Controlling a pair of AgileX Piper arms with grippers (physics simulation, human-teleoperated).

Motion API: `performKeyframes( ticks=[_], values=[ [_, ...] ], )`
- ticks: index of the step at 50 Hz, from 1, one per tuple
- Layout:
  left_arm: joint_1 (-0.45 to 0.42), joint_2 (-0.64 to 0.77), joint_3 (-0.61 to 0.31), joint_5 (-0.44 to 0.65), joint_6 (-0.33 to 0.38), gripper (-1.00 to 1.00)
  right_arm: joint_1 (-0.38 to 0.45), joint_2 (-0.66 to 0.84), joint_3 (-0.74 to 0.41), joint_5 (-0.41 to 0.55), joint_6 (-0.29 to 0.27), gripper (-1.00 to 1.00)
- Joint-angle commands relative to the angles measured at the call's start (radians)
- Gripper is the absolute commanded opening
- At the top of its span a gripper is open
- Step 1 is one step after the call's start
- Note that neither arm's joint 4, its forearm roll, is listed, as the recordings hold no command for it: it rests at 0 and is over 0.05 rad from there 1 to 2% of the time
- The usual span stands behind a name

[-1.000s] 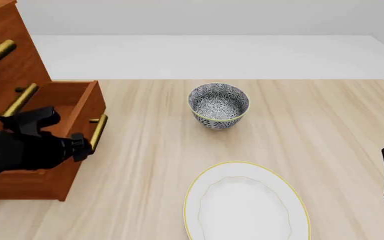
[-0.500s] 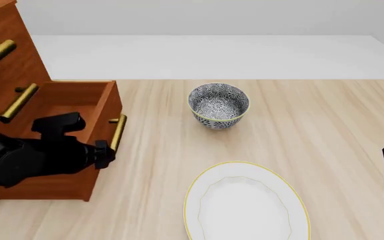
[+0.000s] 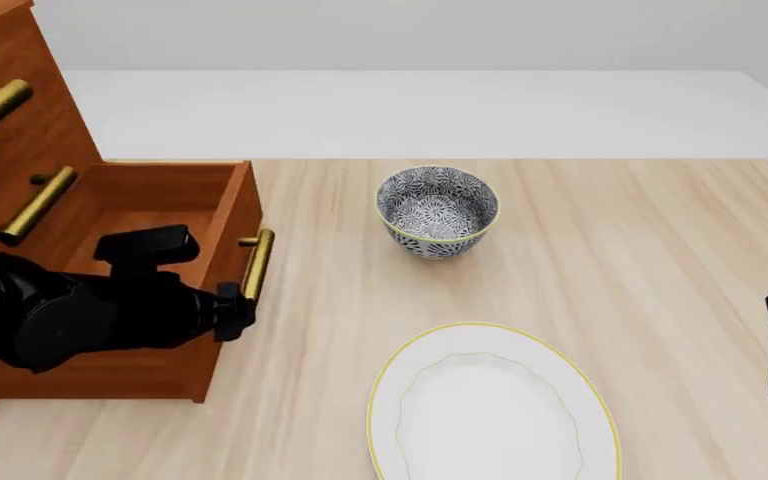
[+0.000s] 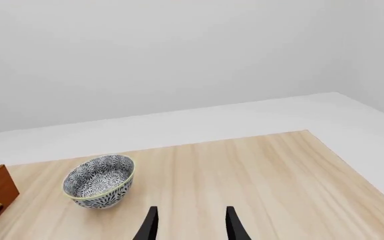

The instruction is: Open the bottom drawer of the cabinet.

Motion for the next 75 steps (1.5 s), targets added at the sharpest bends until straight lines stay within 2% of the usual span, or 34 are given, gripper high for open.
performKeyframes(
  ticks=[1,17,48,75],
  values=[
    [-0.047,0.01,-0.009,-0.001,0.019,1.0,0.0,0.0,-0.001,0.001,0.0,1.0],
    [-0.067,0.005,-0.045,0.029,0.032,1.0,-0.002,0.001,0.001,-0.002,0.0,1.0],
    [-0.041,-0.171,-0.104,0.212,0.087,1.0,0.001,0.0,-0.005,0.004,0.0,1.0],
    [-0.023,-0.292,-0.137,0.333,0.097,1.0,0.002,0.0,-0.004,0.003,0.004,1.0]
  ],
)
